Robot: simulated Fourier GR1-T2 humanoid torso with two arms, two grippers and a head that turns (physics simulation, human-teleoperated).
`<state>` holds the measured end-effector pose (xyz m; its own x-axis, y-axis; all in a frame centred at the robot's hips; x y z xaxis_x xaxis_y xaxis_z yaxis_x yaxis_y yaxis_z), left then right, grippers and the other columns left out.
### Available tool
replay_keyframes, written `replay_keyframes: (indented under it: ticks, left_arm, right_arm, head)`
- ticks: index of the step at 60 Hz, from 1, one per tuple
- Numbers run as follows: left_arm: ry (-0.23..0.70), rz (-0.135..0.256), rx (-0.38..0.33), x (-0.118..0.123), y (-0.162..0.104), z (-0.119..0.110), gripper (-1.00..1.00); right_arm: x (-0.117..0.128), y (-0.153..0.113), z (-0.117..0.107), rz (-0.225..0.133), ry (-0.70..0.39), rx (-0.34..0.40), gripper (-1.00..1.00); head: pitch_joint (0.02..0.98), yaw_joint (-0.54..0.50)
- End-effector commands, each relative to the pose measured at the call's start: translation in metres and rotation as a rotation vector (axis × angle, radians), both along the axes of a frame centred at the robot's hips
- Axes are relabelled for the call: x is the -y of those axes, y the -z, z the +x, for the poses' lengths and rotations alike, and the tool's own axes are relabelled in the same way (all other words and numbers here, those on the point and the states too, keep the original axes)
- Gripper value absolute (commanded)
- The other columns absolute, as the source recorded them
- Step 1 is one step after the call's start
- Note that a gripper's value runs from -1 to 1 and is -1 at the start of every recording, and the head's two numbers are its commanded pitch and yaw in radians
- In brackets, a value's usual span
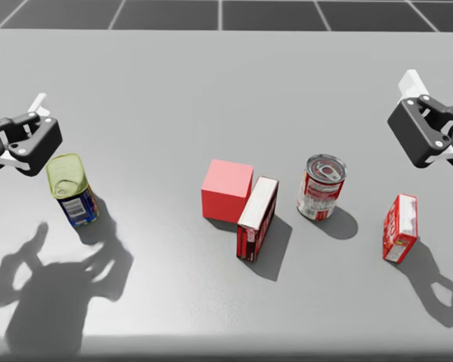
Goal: Find the red cube and pick it up.
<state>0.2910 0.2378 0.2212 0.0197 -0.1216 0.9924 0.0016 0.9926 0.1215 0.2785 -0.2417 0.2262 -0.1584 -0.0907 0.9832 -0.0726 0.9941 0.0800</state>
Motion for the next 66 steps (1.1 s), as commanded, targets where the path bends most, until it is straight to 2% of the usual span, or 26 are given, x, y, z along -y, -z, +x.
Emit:
replay_keyframes:
  ticks: [1,5,14,17,25,28,31,35,40,48,51,54,57,60,63,66]
  left_arm:
    - [0.092,-0.036,-0.058,0.016,-0.009,-0.022,-1.00]
    - [0.148,-0.030,-0.065,0.024,-0.014,-0.036,-1.00]
    - [0.304,-0.057,-0.098,0.041,-0.023,-0.066,-1.00]
    - [0.355,-0.048,-0.113,0.048,-0.023,-0.077,-1.00]
    - [0.433,-0.031,-0.158,0.064,-0.014,-0.098,-1.00]
    - [0.450,-0.013,-0.165,0.069,-0.009,-0.104,-1.00]
    - [0.481,-0.027,-0.188,0.074,-0.004,-0.109,-1.00]
    - [0.516,-0.028,-0.208,0.081,0.005,-0.114,-1.00]
    - [0.543,-0.039,-0.226,0.088,0.014,-0.117,-1.00]
    - [0.585,-0.084,-0.261,0.097,0.028,-0.110,-1.00]
    - [0.577,-0.079,-0.260,0.100,0.032,-0.104,-1.00]
    - [0.586,-0.096,-0.272,0.102,0.036,-0.099,-1.00]
    - [0.574,-0.089,-0.281,0.106,0.041,-0.092,-1.00]
    - [0.578,-0.100,-0.296,0.108,0.044,-0.088,-1.00]
    - [0.563,-0.087,-0.303,0.114,0.050,-0.081,-1.00]
    - [0.561,-0.091,-0.312,0.118,0.053,-0.076,-1.00]
  right_arm:
    - [0.002,0.000,0.001,0.003,0.008,-0.003,-1.00]
    - [0.002,0.001,0.001,0.003,0.009,-0.003,-1.00]
    - [0.001,0.001,0.001,0.000,0.008,-0.002,-1.00]
    - [0.001,0.001,0.002,0.000,0.009,-0.001,-1.00]
    - [0.002,0.001,0.001,-0.003,0.012,0.003,-1.00]
    - [0.002,0.001,0.001,-0.004,0.012,0.004,-1.00]
    - [0.002,0.001,0.001,-0.003,0.012,0.005,-1.00]
    - [0.002,0.000,0.001,-0.003,0.012,0.006,-1.00]
    - [0.002,0.000,0.001,-0.003,0.013,0.007,-1.00]
    - [0.001,0.000,0.001,-0.007,0.014,0.008,-1.00]
    - [0.001,0.001,0.001,-0.010,0.013,0.008,-1.00]
    - [0.001,0.001,0.001,-0.012,0.012,0.007,-1.00]
    - [0.001,0.001,0.001,-0.016,0.012,0.007,-1.00]
    - [0.001,0.001,0.001,-0.017,0.012,0.007,-1.00]
    - [0.001,0.001,0.002,-0.017,0.012,0.007,-1.00]
    - [0.001,0.001,0.001,-0.018,0.011,0.007,-1.00]
  head:
    - [0.826,-0.02]
    - [0.829,-0.02]
    - [0.828,-0.01]
    - [0.827,-0.01]
    - [0.826,-0.01]
    - [0.826,-0.01]
    - [0.827,-0.01]
    - [0.825,-0.01]
    - [0.823,-0.01]
    - [0.824,0.00]
    - [0.825,0.00]
    - [0.827,0.00]
    - [0.828,0.00]
    - [0.829,0.00]
    - [0.831,0.00]
    - [0.832,0.00]
